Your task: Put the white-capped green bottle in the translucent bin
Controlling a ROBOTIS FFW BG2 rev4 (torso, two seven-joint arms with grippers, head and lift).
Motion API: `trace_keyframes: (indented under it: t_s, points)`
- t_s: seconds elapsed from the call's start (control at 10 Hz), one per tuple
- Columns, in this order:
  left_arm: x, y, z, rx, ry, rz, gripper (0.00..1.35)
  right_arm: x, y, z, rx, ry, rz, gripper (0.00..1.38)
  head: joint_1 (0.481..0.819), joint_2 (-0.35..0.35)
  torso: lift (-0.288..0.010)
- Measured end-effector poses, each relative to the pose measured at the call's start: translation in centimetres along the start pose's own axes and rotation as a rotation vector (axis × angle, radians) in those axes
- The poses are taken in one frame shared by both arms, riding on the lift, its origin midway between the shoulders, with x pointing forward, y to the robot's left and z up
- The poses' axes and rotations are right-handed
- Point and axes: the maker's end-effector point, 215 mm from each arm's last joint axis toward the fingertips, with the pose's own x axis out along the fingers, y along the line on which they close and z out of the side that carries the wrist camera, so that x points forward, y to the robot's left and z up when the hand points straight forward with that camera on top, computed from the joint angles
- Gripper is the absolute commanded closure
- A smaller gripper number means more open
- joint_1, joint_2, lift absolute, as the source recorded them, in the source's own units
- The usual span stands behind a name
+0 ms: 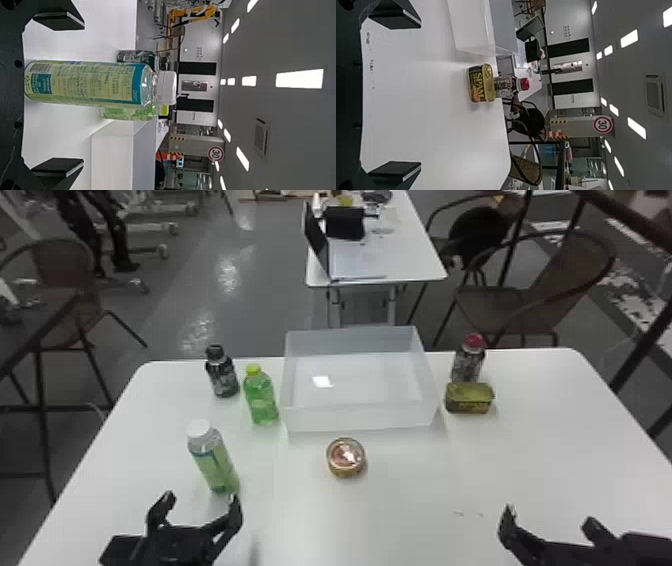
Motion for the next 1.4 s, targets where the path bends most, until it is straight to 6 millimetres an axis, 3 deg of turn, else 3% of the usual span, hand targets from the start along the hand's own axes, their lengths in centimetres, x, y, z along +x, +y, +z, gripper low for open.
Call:
trace_keyframes:
  t_s: [0.7, 1.0, 1.4]
  points:
    - [0.9, -0.5, -0.4, -0.02, 0.013, -0.005, 0.09, 0.3, 0.0, 0.1, 0.013, -0.003, -0.001, 0.05, 0.695, 0.063, -0.07]
    - [2.8, -1.8, -1.2, -0.032, 0.026, -0.028, 0.1, 0.4, 0.0, 0.3, 0.016, -0.006, 0.001, 0.05, 0.695, 0.044, -0.07]
    - [5.0, 0.8, -2.0, 0.022, 0.05, -0.004, 0.09, 0.6, 0.2, 0.3, 0.022, -0.007, 0.008, 0.05, 0.695, 0.075, -0.07]
